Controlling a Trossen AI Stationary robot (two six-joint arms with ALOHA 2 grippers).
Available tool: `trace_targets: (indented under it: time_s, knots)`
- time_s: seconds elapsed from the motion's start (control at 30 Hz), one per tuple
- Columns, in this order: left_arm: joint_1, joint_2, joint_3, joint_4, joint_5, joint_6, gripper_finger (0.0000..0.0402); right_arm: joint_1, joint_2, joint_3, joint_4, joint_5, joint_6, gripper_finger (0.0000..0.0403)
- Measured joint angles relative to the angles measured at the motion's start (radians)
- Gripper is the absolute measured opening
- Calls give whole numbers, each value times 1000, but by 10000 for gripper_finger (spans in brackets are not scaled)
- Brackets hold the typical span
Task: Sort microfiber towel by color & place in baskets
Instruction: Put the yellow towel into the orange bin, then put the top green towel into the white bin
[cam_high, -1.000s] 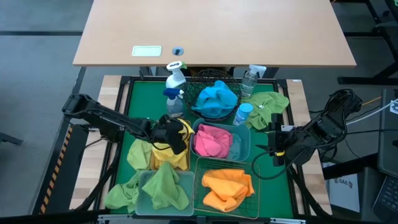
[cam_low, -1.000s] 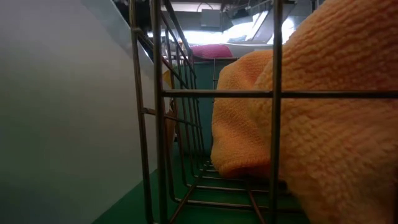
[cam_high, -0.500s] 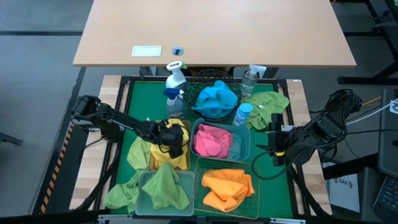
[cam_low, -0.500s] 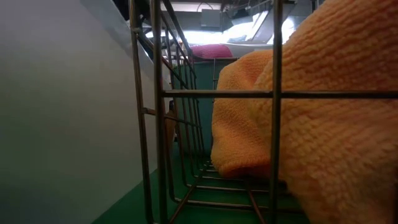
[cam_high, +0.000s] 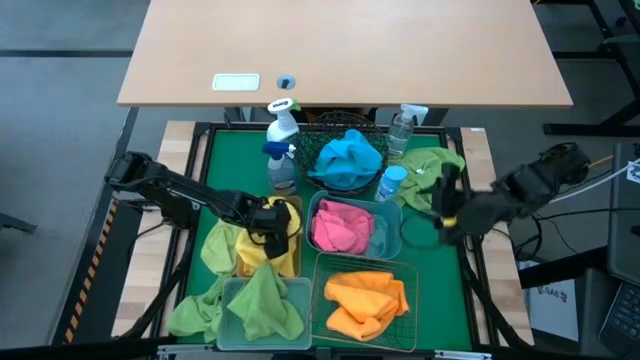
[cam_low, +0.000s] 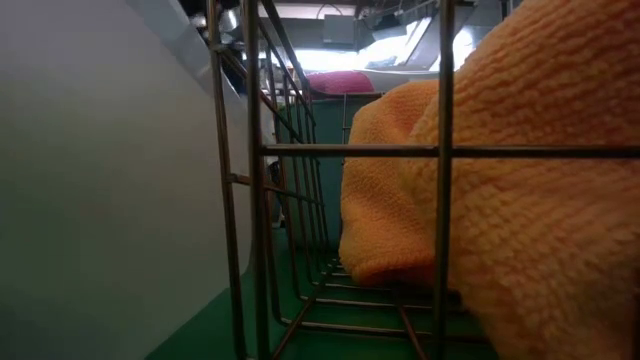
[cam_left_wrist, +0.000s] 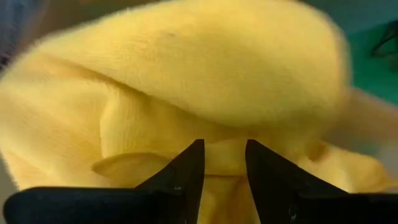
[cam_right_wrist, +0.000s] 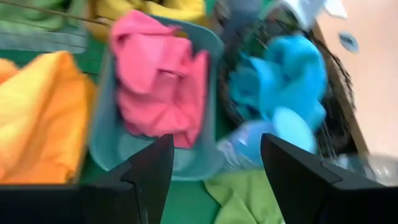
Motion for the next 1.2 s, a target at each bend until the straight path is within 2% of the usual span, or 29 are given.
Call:
trace_targets:
  time_s: [0.2, 0.57, 0.87, 1.2]
  knots:
    - [6, -102, 0, 2, -16, 0, 111, -183, -73, 0, -81, -62, 0, 241]
    - [6, -224, 0, 13, -74, 1, 111, -451, -169, -23, -119, -73, 0, 241]
    - [6, -229, 0, 20, -90, 1, 111, -689, -288, -331, 70, -159, -36, 241]
    - [6, -229, 0, 24, -90, 9, 112, -1009, -290, -608, 302, -299, -83, 241]
